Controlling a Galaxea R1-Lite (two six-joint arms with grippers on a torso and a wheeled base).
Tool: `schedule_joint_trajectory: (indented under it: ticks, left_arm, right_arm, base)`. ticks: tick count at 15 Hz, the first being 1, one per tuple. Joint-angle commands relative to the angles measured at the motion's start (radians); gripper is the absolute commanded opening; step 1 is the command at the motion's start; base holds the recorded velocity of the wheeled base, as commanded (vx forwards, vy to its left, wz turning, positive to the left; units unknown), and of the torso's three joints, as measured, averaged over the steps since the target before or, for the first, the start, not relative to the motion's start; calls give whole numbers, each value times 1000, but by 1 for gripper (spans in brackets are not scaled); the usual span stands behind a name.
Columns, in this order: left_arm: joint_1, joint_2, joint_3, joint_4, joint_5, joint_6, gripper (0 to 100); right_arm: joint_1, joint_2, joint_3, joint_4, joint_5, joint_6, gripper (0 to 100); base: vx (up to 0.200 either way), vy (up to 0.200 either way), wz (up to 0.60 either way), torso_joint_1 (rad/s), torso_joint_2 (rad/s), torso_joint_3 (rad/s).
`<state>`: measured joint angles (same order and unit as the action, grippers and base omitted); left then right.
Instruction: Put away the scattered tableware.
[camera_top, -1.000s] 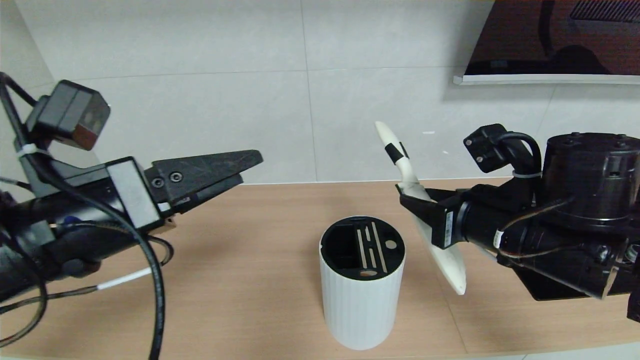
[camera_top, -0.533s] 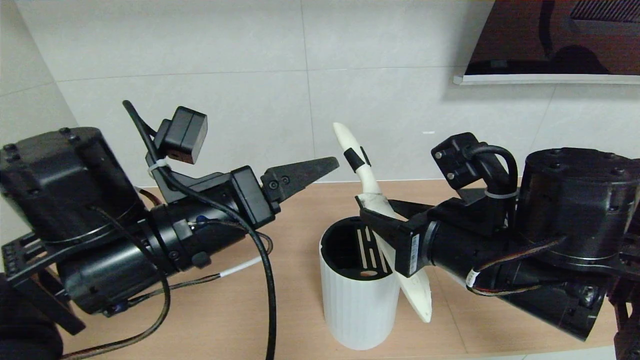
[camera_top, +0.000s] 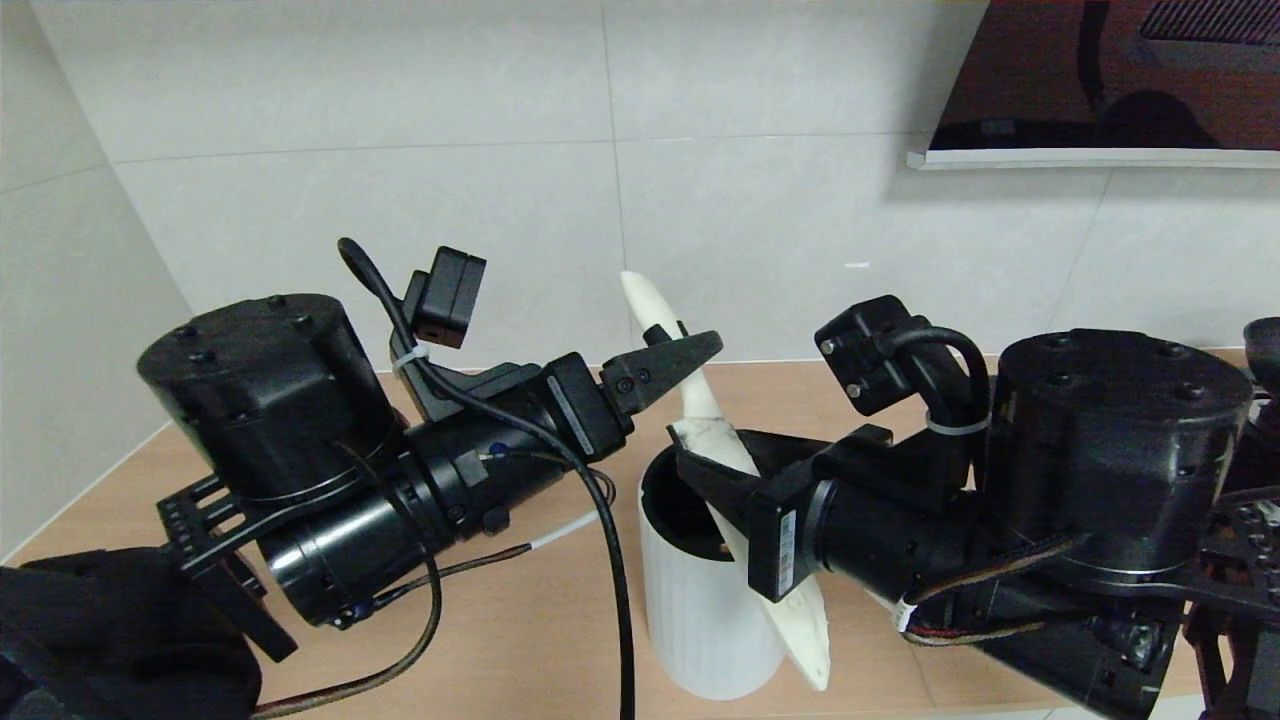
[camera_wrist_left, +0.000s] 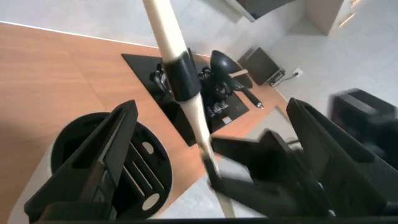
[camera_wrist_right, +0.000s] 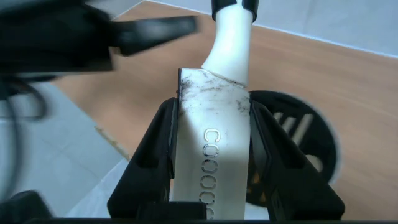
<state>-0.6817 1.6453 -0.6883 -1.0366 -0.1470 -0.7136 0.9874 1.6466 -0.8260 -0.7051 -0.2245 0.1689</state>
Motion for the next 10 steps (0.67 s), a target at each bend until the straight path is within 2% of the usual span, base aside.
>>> schedule_joint_trajectory:
  ticks: [1, 10]
  left_arm:
    - [-1, 18, -4, -7, 1, -1, 100]
    - [-2, 19, -5, -13, 4, -1, 100]
  right_arm:
    - [13, 6, 2, -1, 2, 1, 0]
    - [36, 6, 8, -1, 2, 9, 0]
  base:
    - [0, 0, 0, 0, 0, 0]
    - [0, 0, 0, 0, 0, 0]
